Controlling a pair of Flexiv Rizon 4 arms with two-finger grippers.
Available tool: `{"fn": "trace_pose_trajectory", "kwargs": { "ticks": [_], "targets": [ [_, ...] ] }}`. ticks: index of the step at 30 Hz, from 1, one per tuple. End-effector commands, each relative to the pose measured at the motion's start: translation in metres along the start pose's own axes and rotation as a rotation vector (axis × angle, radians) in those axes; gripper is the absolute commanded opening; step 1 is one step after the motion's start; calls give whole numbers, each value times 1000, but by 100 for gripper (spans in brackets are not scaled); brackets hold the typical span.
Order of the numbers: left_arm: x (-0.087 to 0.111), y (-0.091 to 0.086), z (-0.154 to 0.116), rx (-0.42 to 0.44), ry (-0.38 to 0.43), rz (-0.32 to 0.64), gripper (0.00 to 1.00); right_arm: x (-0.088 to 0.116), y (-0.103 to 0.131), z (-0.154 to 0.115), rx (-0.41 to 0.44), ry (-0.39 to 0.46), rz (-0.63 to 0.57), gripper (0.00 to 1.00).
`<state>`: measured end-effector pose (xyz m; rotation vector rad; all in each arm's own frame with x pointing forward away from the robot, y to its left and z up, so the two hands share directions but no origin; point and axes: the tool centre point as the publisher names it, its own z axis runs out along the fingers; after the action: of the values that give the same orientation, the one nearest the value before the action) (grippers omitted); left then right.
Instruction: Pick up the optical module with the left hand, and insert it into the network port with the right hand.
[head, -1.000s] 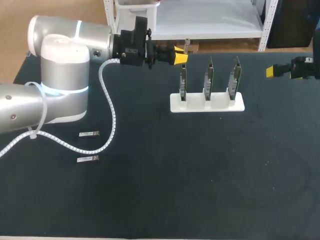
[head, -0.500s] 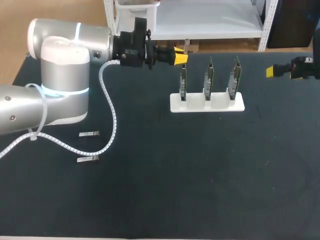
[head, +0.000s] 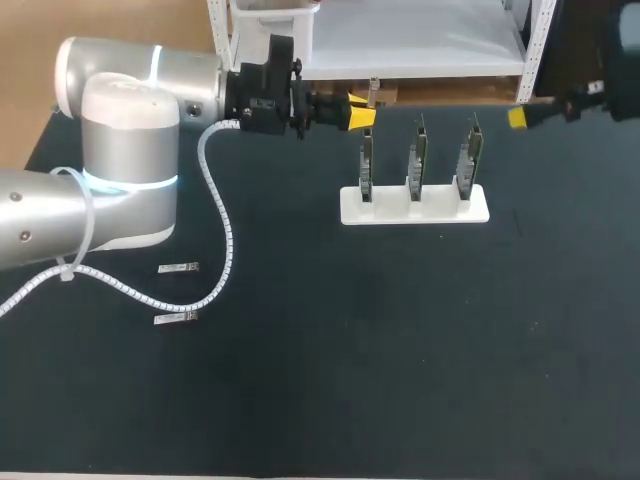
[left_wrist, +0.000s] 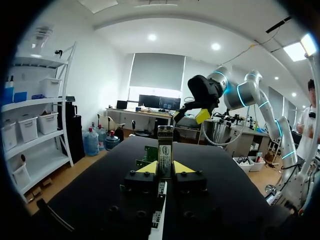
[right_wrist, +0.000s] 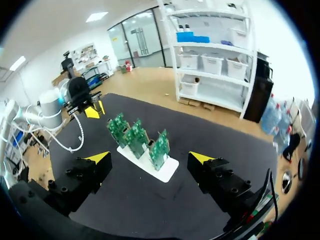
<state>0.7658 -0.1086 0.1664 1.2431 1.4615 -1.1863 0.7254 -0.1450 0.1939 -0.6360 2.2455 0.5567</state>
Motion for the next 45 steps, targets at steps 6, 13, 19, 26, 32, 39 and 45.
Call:
{"fn": "trace_pose_trajectory", "kwargs": {
  "ticks": [6,13,19,26,32,39,45],
  "targets": [
    [1,-2,0,-7,-4,2,0,-40,20,36,-669,118,-476,100],
    [1,-2,0,-7,-4,2,0,-55,43,54,-810,158,-571,100],
    [1,-2,0,-7,-4,2,0,-56,64,64,-878,170,-616,100],
    [1,-2,0,-7,-4,2,0,-55,86,80,-867,179,-680,100],
    [1,-2,0,-7,-4,2,0,-62,96,94,-849,156,-702,100],
    [1,-2,0,-7,-4,2,0,-71,95,106,-787,106,-659,100],
    [1,-2,0,-7,-4,2,0,-74,98,111,-745,53,-621,100]
  ]
}}
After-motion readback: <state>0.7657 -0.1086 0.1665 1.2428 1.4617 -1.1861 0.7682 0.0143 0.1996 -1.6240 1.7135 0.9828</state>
